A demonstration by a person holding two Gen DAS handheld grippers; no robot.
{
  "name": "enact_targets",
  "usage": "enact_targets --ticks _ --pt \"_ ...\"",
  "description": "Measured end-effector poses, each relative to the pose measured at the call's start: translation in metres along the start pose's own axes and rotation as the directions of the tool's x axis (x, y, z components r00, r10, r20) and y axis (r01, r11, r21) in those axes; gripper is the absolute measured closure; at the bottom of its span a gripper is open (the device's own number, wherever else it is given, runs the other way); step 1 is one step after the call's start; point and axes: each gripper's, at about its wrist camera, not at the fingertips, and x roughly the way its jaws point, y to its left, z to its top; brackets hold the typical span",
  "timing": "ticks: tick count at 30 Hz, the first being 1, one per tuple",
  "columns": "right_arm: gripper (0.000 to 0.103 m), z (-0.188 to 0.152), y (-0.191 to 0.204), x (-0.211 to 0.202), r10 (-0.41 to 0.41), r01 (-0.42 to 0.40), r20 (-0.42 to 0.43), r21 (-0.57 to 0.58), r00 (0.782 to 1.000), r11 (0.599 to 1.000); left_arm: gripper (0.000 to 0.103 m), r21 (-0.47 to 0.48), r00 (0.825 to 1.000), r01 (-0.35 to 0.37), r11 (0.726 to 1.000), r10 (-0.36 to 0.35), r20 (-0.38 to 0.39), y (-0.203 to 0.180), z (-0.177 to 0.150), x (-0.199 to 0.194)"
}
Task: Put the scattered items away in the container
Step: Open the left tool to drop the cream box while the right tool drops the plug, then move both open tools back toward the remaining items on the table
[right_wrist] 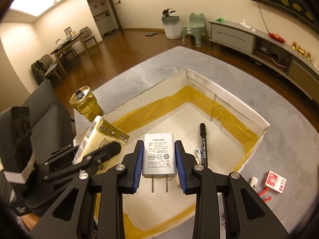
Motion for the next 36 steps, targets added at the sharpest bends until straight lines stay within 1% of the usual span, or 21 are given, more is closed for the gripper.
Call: enact_targets --ticks 8,13,19,20,22,23,24,28,36 --pt "0.070 0.013 -0.011 0.034 0.010 -0.008 -0.042 0.030 0.999 1.000 0.079 -0.004 1.000 -0.017 1.000 0.017 -0.019 0.001 -0.001 0.008" --pt "0.070 0.023 -0.013 0.053 -0.015 0.017 -0.072 0.024 0.997 1.000 0.079 -0.014 0.999 -0.024 1.000 0.023 -0.027 0.004 -0.001 0.012" --pt "0.070 0.036 -0.016 0.073 -0.043 0.045 -0.088 0.019 0.995 0.999 0.079 -0.012 0.999 -0.039 0.999 0.038 -0.028 0.005 0.000 0.017" --pt "0.069 0.039 -0.016 0.076 -0.049 0.051 -0.089 0.017 0.995 0.999 0.078 -0.013 0.998 -0.049 0.999 0.049 -0.025 0.005 0.001 0.018" --pt "0.069 0.044 -0.017 0.083 -0.070 0.071 -0.091 0.010 0.993 0.997 0.075 -0.032 0.997 -0.071 0.997 0.071 -0.019 0.009 0.002 0.018" --pt "0.062 0.046 -0.017 0.086 -0.084 0.085 -0.091 0.009 0.992 0.996 0.073 -0.042 0.998 -0.067 0.997 0.066 -0.011 0.011 0.002 0.017" --pt "0.058 0.048 -0.018 0.087 -0.089 0.090 -0.087 0.013 0.992 0.996 0.071 -0.048 0.998 -0.064 0.997 0.064 -0.001 0.013 0.003 0.015" --pt "0.058 0.049 -0.021 0.088 -0.080 0.083 -0.088 0.031 0.993 0.996 0.070 -0.058 0.998 -0.062 0.996 0.064 0.022 0.017 0.004 0.010" --pt "0.058 0.040 -0.015 0.080 -0.087 0.090 -0.105 0.018 0.991 0.996 0.070 -0.080 0.998 -0.053 0.995 0.055 0.023 0.022 0.006 0.007"
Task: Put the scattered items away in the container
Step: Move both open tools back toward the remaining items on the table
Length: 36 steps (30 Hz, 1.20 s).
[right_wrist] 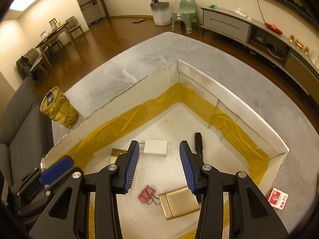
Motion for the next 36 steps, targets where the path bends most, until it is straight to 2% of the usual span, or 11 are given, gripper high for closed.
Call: enact_targets --ticks 36 --pt "0.057 -0.071 0.016 -0.072 -0.016 0.015 -0.028 -0.024 0.999 1.000 0.070 0.020 0.999 0.034 0.999 -0.034 0.017 -0.008 -0.007 -0.019"
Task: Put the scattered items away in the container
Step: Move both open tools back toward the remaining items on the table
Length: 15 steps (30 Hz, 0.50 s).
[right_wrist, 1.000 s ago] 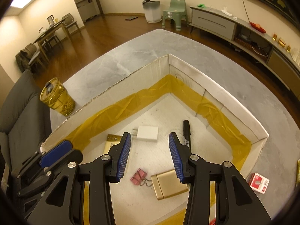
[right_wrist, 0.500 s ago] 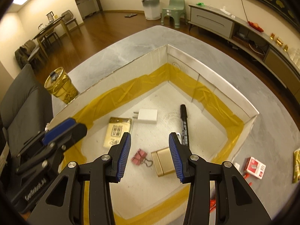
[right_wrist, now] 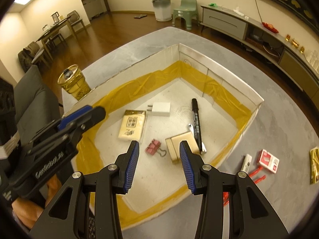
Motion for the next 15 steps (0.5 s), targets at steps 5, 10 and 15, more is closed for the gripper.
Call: enact_targets --ticks 5,10,15 --pt "0.057 -0.015 0.004 -0.015 0.015 -0.015 0.010 0.004 1.000 1.000 0.070 -0.004 1.000 0.013 1.000 -0.013 0.010 -0.001 -0.002 -0.006" --pt "0.058 -0.028 0.007 -0.030 0.034 -0.035 0.026 0.015 0.999 0.999 0.070 -0.002 0.999 0.027 1.000 -0.027 0.022 -0.004 -0.005 -0.013" --pt "0.058 -0.045 0.009 -0.045 0.055 -0.056 0.046 0.027 0.997 0.998 0.070 0.014 0.998 0.049 0.999 -0.050 0.037 -0.012 -0.011 -0.023"
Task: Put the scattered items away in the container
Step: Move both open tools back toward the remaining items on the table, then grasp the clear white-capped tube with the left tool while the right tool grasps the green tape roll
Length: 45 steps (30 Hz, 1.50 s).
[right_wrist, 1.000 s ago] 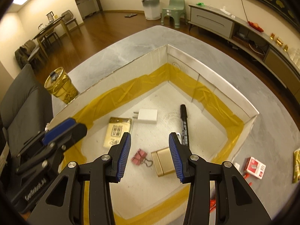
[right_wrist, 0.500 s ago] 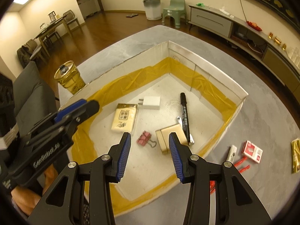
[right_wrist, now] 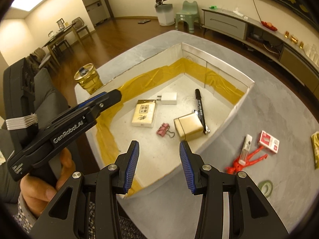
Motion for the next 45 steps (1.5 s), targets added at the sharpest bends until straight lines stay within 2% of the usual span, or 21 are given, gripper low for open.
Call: enact_targets --ticks 6,13,18,26,33,34,36,38,40,42,45 --pt "0.058 -0.030 -0.006 -0.025 0.030 -0.031 0.040 0.041 0.999 0.999 0.070 0.059 0.999 0.042 0.997 -0.043 0.024 -0.026 -0.007 -0.012" --pt "0.058 -0.071 -0.028 -0.057 0.007 -0.019 0.115 0.105 0.993 0.994 0.070 0.165 0.996 0.067 0.984 -0.076 0.049 -0.072 -0.026 -0.025" --pt "0.058 -0.104 -0.056 -0.075 -0.024 -0.004 0.153 0.181 0.988 0.983 0.070 0.275 0.991 0.102 0.956 -0.122 0.055 -0.110 -0.043 -0.033" --pt "0.058 -0.145 -0.100 -0.078 -0.099 0.051 0.154 0.286 0.983 0.957 0.070 0.389 0.978 0.204 0.898 -0.207 -0.033 -0.157 -0.069 -0.017" --pt "0.057 -0.157 -0.134 -0.062 -0.104 0.047 0.143 0.361 0.984 0.931 0.068 0.441 0.973 0.228 0.868 -0.182 -0.145 -0.185 -0.095 0.020" --pt "0.057 -0.157 -0.138 -0.059 -0.102 0.043 0.143 0.368 0.984 0.929 0.065 0.448 0.973 0.226 0.865 -0.178 -0.147 -0.186 -0.098 0.026" --pt "0.057 -0.157 -0.146 -0.054 -0.104 0.042 0.146 0.377 0.984 0.925 0.061 0.452 0.974 0.204 0.868 -0.133 -0.183 -0.188 -0.103 0.045" --pt "0.057 -0.158 -0.153 -0.047 -0.125 0.063 0.139 0.383 0.982 0.922 0.061 0.449 0.970 0.217 0.867 -0.138 -0.202 -0.191 -0.104 0.057" --pt "0.057 -0.159 -0.164 -0.038 -0.146 0.085 0.127 0.392 0.981 0.916 0.057 0.457 0.971 0.198 0.867 -0.112 -0.209 -0.191 -0.107 0.074" --pt "0.057 -0.161 -0.178 -0.027 -0.159 0.102 0.110 0.402 0.981 0.910 0.057 0.436 0.964 0.197 0.878 -0.092 -0.251 -0.191 -0.107 0.096" --pt "0.057 -0.161 -0.197 -0.016 -0.183 0.130 0.094 0.411 0.979 0.902 0.057 0.428 0.961 0.181 0.885 -0.067 -0.268 -0.191 -0.108 0.123"
